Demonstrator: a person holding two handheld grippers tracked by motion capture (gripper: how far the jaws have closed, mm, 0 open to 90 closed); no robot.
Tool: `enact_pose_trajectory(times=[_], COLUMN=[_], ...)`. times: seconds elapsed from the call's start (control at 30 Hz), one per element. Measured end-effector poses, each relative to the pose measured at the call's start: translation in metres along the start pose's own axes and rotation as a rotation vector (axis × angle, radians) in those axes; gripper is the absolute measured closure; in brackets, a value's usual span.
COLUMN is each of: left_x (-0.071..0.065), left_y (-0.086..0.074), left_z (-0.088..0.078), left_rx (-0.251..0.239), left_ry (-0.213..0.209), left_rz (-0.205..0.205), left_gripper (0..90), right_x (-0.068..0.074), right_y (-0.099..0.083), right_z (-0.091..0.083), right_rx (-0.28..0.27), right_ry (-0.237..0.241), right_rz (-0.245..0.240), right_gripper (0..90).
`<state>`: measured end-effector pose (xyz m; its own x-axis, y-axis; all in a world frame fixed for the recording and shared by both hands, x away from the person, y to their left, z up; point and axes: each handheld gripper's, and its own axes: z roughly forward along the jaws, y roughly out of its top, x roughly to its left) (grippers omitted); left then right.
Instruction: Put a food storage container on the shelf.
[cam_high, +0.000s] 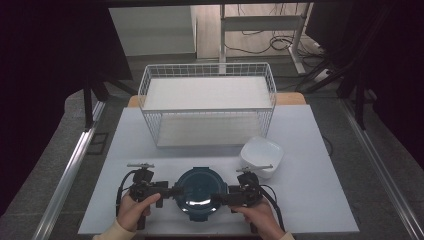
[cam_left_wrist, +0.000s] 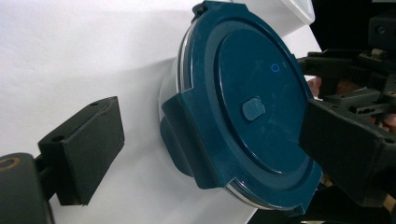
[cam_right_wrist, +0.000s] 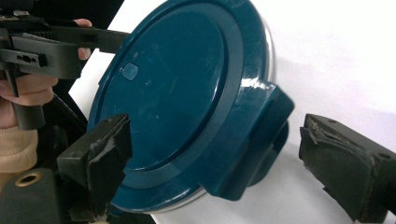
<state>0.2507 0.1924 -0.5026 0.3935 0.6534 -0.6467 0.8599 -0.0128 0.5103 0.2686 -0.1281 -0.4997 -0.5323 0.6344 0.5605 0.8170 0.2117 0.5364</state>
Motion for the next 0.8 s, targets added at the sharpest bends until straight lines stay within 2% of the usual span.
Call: enact_pose_trajectory(times=[0.13,0.23,0.33,0.47,0.53,0.63,0.73,0.8], left_x=[0.003,0.005,0.008,0.008,0.008,0.007,0.009,0.010], left_y=[-0.002,-0.006,-0.009,-0.012,-0.014,-0.015,-0.015,-0.016], left_z=[0.006,0.010,0.014,0.015,0.016,0.015,0.015,0.015], left_rx=[0.008,0.026,0.045,0.050,0.047,0.046,0.037,0.036], left_ry=[-0.028,-0.065,-0.073,-0.113,-0.133,-0.100,-0.110,-0.113], left_rz=[-0.027,-0.044,-0.052,-0.082,-0.096,-0.097,-0.127,-0.137], left_gripper=[7.4,8.4,9.2,13.2,18.4,25.9,30.6,31.5], right_x=[-0.001,-0.001,-0.002,-0.001,-0.002,-0.005,-0.009,-0.009], right_y=[-0.001,-0.002,-0.004,-0.006,-0.007,-0.008,-0.008,-0.008], right_z=[0.005,0.007,0.010,0.012,0.011,0.011,0.010,0.009], right_rx=[0.005,-0.001,-0.010,-0.014,-0.024,-0.028,-0.034,-0.032], right_ry=[0.019,0.020,0.033,0.055,0.053,0.062,0.080,0.081], right_rz=[0.030,0.038,0.067,0.091,0.107,0.127,0.172,0.183], right_gripper=[9.5,9.9,11.1,13.4,17.6,22.1,24.8,25.6])
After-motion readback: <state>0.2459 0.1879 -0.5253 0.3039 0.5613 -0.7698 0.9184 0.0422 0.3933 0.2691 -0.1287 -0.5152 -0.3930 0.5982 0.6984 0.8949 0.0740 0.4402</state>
